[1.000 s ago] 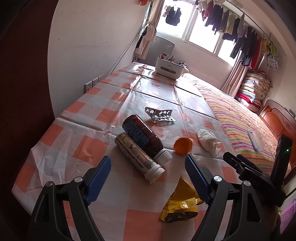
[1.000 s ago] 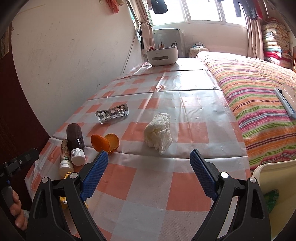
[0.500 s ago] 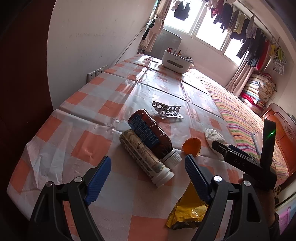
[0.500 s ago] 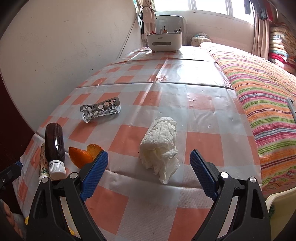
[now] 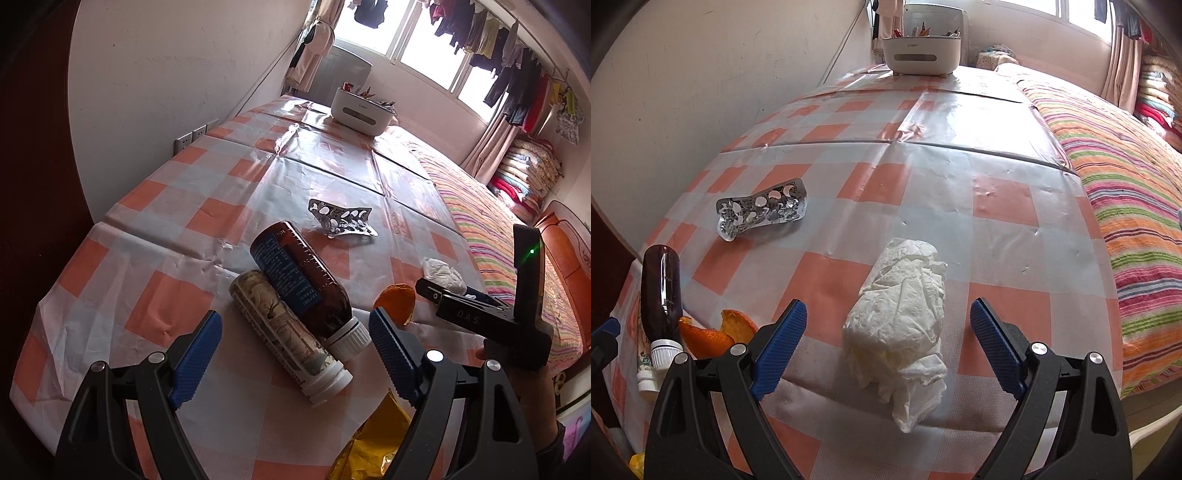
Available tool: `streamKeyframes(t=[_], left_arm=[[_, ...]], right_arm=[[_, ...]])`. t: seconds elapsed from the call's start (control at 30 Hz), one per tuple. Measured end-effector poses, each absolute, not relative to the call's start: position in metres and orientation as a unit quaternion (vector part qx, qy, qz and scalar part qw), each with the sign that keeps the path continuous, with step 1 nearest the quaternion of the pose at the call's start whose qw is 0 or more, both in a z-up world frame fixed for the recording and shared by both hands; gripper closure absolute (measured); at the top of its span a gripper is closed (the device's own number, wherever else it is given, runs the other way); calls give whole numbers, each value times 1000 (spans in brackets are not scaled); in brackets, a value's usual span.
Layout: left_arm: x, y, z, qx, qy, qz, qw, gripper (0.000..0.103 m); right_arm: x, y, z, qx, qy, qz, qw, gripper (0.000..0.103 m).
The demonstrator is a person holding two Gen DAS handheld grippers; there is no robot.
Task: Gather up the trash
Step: 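Grasp the crumpled white tissue with the right gripper and lift it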
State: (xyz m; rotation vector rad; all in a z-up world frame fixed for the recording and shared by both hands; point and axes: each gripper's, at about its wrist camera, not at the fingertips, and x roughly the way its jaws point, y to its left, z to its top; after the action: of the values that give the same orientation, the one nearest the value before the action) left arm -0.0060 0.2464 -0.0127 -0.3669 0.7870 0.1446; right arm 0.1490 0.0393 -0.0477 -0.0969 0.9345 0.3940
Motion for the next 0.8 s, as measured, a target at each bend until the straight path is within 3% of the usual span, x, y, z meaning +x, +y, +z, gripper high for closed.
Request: streamKeyframes(t=[0.1,0.17,0.23,0.33,0.8], left_arm=[[1,246,-17,-175,389,74,901,24],[5,247,-21,-178,396,74,898,24],[8,247,-24,-183,401,75,894,24],[12,246,-30,-186,413,71,889,24],[12,248,-40,-207,415,69,883,24]], right_arm=[[152,45,-47,-63,446,192,872,16],[151,48,-46,-80,440,192,874,32],[150,49,-44,-87,434,199,874,61],[147,49,-43,-92,433,206,873,72],[137,45,-34,-49,421,244,872,77]])
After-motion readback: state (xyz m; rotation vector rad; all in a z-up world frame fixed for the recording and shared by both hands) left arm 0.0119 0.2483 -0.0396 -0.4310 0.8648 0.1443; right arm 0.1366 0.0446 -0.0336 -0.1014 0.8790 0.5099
